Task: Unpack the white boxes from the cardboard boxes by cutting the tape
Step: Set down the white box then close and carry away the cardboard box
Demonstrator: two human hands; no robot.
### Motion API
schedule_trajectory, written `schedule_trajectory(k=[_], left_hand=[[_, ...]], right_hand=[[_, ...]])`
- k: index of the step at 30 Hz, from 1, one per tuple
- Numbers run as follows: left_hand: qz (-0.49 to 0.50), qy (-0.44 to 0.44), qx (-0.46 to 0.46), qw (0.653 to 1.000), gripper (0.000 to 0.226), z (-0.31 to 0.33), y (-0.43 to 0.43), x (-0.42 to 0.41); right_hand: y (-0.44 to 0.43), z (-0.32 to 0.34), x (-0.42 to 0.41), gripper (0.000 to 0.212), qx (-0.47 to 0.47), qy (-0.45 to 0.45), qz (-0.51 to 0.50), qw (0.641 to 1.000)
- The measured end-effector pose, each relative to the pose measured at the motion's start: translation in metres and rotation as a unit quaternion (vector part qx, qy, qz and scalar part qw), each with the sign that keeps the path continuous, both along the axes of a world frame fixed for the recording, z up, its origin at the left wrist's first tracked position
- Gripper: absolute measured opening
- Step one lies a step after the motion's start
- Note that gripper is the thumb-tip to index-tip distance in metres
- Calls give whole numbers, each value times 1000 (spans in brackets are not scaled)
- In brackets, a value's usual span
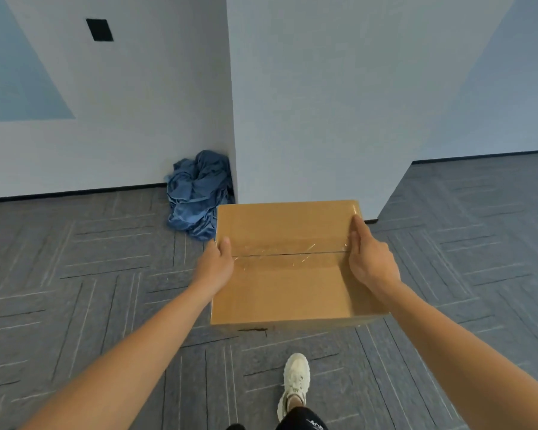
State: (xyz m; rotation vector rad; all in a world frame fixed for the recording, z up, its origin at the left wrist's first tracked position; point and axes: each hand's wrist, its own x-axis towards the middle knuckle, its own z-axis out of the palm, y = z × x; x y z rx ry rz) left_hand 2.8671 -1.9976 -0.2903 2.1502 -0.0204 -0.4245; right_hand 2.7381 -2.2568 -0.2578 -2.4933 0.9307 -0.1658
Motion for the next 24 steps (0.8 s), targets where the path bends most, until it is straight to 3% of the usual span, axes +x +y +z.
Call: schedule_trajectory(k=[7, 14, 24], left_hand=[[56, 8, 61, 997, 38, -29, -93, 101], [89, 51, 72, 992, 37, -68, -137, 198], [44, 119, 5, 992, 66, -235, -202, 362]], right_hand=[[-105, -47, 139, 38, 67, 43, -13, 997], [-153, -85, 257, 40, 108, 87, -1, 990], [-218, -267, 400, 36, 130, 134, -49, 981]])
